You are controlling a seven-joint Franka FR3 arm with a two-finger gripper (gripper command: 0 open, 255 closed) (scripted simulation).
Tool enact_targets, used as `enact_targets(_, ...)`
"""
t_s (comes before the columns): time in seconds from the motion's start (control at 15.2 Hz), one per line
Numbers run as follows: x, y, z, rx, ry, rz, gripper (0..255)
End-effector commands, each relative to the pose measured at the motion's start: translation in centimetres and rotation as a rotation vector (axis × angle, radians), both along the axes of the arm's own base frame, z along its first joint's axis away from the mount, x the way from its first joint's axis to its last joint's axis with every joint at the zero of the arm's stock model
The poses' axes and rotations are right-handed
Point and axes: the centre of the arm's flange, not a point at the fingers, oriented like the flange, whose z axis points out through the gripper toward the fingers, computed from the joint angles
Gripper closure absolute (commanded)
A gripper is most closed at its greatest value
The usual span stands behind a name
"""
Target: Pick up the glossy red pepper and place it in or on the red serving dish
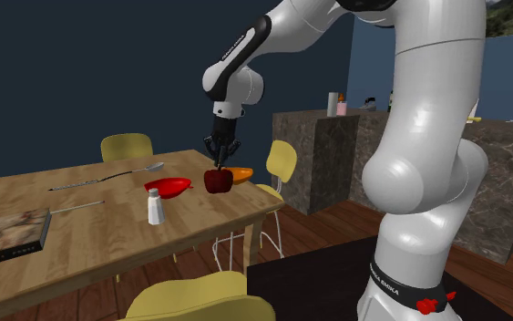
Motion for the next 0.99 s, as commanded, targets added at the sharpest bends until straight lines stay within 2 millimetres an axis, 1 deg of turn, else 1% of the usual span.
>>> enact_targets(0.0, 0.0, 0.0, 1.1, 0.000, 0.000, 0.000, 255)
enact_targets(0.66, 0.0, 0.0, 6.4, 0.000, 0.000, 0.000, 255)
enact_targets(0.73, 0.0, 0.0, 6.5, 0.000, 0.000, 0.000, 255)
enact_targets(0.92, 2.1, 3.2, 7.6, 0.000, 0.000, 0.000, 255)
